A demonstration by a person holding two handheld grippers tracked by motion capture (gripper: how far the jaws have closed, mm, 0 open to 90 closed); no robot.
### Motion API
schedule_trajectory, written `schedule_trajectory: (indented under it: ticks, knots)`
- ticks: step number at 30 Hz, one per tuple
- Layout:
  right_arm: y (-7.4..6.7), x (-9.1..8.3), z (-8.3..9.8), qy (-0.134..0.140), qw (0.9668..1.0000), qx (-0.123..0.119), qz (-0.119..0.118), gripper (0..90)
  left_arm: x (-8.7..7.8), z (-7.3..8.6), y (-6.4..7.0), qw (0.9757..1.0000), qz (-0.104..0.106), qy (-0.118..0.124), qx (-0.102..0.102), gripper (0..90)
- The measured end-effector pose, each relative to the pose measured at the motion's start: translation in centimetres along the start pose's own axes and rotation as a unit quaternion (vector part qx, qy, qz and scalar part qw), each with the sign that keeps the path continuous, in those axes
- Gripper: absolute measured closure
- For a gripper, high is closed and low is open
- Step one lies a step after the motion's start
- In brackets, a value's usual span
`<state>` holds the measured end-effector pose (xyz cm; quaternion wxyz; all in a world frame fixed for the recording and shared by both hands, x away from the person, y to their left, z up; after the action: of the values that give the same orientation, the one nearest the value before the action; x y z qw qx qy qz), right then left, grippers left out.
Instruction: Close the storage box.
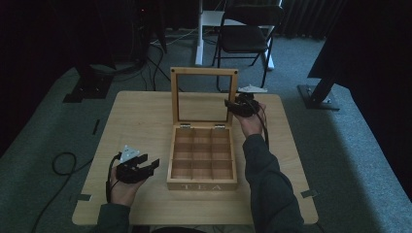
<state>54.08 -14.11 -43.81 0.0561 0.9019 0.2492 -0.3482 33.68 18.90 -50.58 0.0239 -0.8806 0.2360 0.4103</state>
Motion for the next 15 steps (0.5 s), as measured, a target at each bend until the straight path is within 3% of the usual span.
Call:
schedule_trajectory:
  ticks: [15]
  knots:
    - [-1.3, -2.3, 1.5, 0.032, 0.9993, -0.015, 0.008, 58.2, 0.7, -2.1, 1.1, 0.9996, -0.003, 0.001, 0.027, 44.5]
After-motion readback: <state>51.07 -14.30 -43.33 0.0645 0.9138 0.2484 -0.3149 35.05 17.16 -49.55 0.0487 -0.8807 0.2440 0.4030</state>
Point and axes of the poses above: each handheld gripper's, and its own axes: x roughly forward along the jaws, z roughly out of its underside, y roughly to its right, the point moved 6 cm from there along x, roughly forward along the jaws, and after that the axes turned 12 degrees about -y, right-handed, at the moved point
